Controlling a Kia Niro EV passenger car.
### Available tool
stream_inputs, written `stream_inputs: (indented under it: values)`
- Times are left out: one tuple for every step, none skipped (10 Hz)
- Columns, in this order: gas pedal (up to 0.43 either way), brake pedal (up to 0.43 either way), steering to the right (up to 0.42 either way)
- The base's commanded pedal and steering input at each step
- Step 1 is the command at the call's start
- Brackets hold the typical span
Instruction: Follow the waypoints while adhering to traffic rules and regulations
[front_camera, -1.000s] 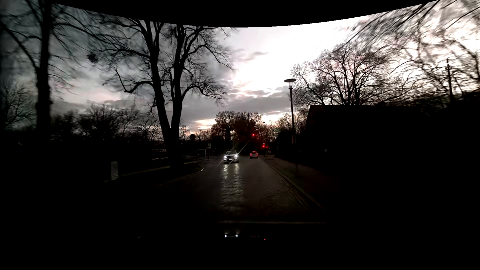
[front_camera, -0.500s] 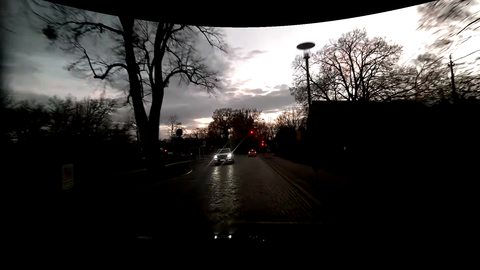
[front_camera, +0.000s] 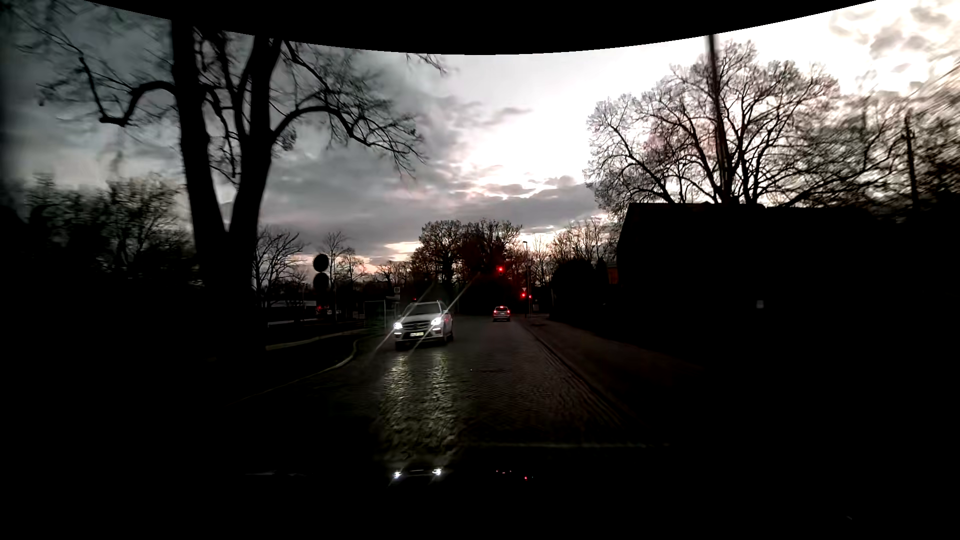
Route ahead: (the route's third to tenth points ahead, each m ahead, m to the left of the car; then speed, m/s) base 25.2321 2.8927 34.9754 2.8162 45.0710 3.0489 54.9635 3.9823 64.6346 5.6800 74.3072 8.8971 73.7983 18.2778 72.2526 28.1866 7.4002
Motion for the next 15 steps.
stream_inputs:
  values:
    - [0.059,0.000,0.005]
    - [0.059,0.000,0.004]
    - [0.059,0.000,0.003]
    - [0.059,0.000,0.000]
    - [0.059,0.000,-0.003]
    - [0.059,0.000,-0.007]
    - [0.047,0.000,-0.008]
    - [0.047,0.000,-0.010]
    - [0.047,0.000,-0.010]
    - [0.039,0.000,-0.011]
    - [0.020,0.000,-0.012]
    - [0.020,0.000,-0.011]
    - [0.020,0.000,-0.010]
    - [0.000,0.000,-0.010]
    - [0.000,0.000,-0.008]
